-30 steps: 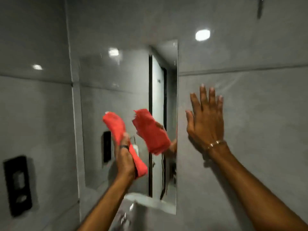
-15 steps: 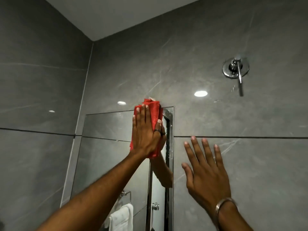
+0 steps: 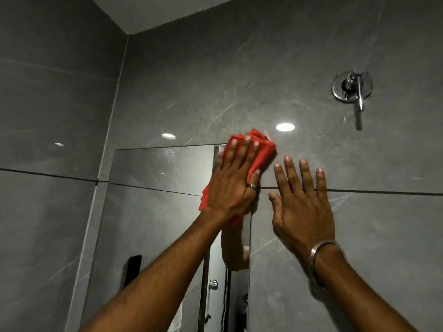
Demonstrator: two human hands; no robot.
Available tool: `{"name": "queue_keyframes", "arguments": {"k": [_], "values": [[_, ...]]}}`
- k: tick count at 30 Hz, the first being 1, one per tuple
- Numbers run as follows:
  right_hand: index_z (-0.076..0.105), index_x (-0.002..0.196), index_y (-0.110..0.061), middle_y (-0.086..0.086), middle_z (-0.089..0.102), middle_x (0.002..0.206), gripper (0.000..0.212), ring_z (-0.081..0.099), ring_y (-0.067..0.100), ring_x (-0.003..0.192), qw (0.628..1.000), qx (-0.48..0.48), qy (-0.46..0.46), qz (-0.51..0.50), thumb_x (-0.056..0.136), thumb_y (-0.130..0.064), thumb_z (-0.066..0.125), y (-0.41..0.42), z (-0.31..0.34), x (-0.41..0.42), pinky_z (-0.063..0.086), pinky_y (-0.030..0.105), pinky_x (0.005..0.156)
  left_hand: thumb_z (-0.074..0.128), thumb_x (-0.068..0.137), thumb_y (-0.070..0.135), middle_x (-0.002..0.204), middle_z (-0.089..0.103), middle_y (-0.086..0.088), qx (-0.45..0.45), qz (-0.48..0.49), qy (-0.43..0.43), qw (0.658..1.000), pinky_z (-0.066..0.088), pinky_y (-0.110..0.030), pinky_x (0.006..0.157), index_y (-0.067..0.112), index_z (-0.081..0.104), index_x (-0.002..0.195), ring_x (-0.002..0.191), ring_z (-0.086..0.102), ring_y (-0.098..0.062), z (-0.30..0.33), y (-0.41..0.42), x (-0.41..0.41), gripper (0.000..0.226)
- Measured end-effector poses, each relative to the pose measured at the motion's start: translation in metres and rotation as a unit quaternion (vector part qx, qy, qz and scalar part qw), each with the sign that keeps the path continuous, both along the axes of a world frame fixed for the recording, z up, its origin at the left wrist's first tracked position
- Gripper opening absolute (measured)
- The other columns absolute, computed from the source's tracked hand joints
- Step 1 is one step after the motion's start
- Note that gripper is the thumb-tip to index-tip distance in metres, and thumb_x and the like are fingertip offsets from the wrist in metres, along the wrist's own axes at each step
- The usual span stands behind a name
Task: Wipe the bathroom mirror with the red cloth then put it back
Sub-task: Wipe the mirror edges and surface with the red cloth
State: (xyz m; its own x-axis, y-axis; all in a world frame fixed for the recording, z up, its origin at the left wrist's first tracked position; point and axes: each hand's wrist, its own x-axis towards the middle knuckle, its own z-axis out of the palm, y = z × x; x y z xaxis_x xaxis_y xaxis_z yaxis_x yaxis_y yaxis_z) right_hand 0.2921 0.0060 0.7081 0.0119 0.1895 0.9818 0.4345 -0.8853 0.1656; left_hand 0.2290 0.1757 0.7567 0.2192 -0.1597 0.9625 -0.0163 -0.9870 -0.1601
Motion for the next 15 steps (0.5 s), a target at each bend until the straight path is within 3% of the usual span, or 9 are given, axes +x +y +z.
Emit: {"name": "queue_keyframes", "arguments": {"k": [4,6,11,15], "values": [[0.007,0.167,-0.024,0.005,-0.001,0.177,0.068,-0.003,0.027,0.165,1.000,0.007,-0.003,-0.001,0.106,-0.049,0.022,-0.001,-0.008,0.001,-0.001,0.054,0.132,0.017,0.106,0.045,0.172,-0.016,-0.002,-0.177,-0.026,-0.049,0.983,-0.005,-0.049,0.130,0.020,-0.007,0.164,0.159,-0.018,-0.019,-0.002,-0.022,0.005,0.067],[0.006,0.167,-0.025,0.005,-0.001,0.177,0.068,-0.003,0.028,0.165,1.000,0.008,-0.003,-0.001,0.106,-0.049,0.023,-0.001,-0.015,0.001,-0.002,0.054,0.132,0.018,0.107,0.048,0.172,-0.019,0.000,-0.216,-0.049,-0.062,0.973,-0.005,-0.049,0.131,0.020,-0.009,0.164,0.159,-0.020,-0.018,-0.020,-0.032,0.006,0.069],[0.011,0.167,-0.025,0.006,0.002,0.177,0.068,-0.001,0.030,0.165,1.000,0.003,-0.001,0.002,0.105,-0.048,0.025,-0.006,-0.034,0.002,0.004,0.057,0.131,0.017,0.107,0.045,0.173,-0.014,0.000,-0.122,-0.071,-0.021,0.990,0.001,-0.058,0.129,0.020,-0.004,0.164,0.161,-0.013,-0.023,-0.113,-0.036,0.000,0.066],[0.009,0.167,-0.025,0.006,0.001,0.177,0.066,-0.002,0.030,0.164,1.000,-0.003,0.006,0.003,0.106,-0.050,0.016,-0.006,-0.036,-0.001,0.003,0.056,0.132,0.018,0.107,0.044,0.172,-0.019,0.000,-0.137,-0.049,-0.014,0.989,-0.003,-0.055,0.130,0.021,-0.006,0.164,0.159,-0.018,-0.021,-0.085,-0.027,0.002,0.066]]}}
